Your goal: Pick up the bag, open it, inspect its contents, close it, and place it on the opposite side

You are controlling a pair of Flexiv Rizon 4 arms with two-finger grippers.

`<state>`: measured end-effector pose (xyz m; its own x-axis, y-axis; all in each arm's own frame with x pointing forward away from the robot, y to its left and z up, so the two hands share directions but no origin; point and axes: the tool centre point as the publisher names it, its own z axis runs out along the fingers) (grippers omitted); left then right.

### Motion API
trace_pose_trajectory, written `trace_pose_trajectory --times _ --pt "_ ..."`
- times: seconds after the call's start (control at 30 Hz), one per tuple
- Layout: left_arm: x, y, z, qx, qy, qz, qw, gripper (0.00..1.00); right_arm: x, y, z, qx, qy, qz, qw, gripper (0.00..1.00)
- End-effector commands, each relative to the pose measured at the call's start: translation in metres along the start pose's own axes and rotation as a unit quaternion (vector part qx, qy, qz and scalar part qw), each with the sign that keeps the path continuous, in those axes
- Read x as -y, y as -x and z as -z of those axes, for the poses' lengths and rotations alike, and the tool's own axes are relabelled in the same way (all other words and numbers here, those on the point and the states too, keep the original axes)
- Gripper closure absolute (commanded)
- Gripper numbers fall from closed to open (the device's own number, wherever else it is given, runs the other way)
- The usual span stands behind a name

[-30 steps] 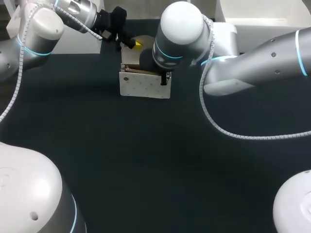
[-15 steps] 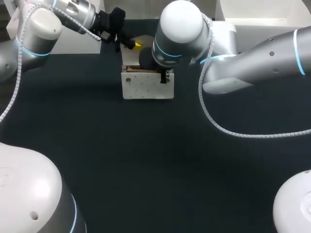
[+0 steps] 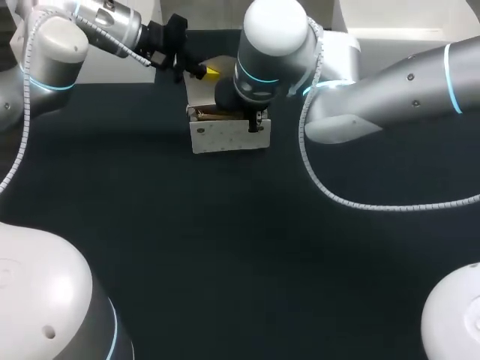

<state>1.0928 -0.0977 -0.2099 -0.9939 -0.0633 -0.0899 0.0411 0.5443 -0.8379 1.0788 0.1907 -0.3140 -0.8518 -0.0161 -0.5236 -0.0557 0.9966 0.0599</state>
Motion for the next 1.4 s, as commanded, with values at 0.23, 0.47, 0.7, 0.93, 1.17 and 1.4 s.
trace_pose_trajectory --times 0.23,0.47,0.7,0.93,1.17,1.4 --pt "-0.004 0.006 0.004 -0.015 -0.003 -0.002 1.000 1.00 -0.002 -0.003 -0.012 -0.028 -0.004 0.004 1.000 0.00" --pt "-0.006 0.007 0.002 -0.027 -0.003 -0.009 1.000 1.00 -0.002 -0.007 -0.017 -0.040 0.002 0.004 0.999 0.00" --pt "-0.005 0.006 -0.002 -0.036 -0.002 -0.017 0.999 1.00 -0.002 -0.008 -0.019 -0.045 0.003 0.005 0.999 0.00" --pt "-0.003 0.004 -0.004 -0.038 -0.002 -0.020 0.999 1.00 -0.002 -0.008 -0.020 -0.047 0.004 0.006 0.999 0.00" --pt "-0.001 0.003 -0.005 -0.038 -0.001 -0.024 0.999 1.00 -0.002 -0.006 -0.020 -0.046 0.005 0.006 0.999 0.00" --pt "-0.001 0.002 -0.005 -0.038 -0.001 -0.026 0.999 1.00 -0.002 -0.005 -0.020 -0.045 0.005 0.007 0.999 0.00"
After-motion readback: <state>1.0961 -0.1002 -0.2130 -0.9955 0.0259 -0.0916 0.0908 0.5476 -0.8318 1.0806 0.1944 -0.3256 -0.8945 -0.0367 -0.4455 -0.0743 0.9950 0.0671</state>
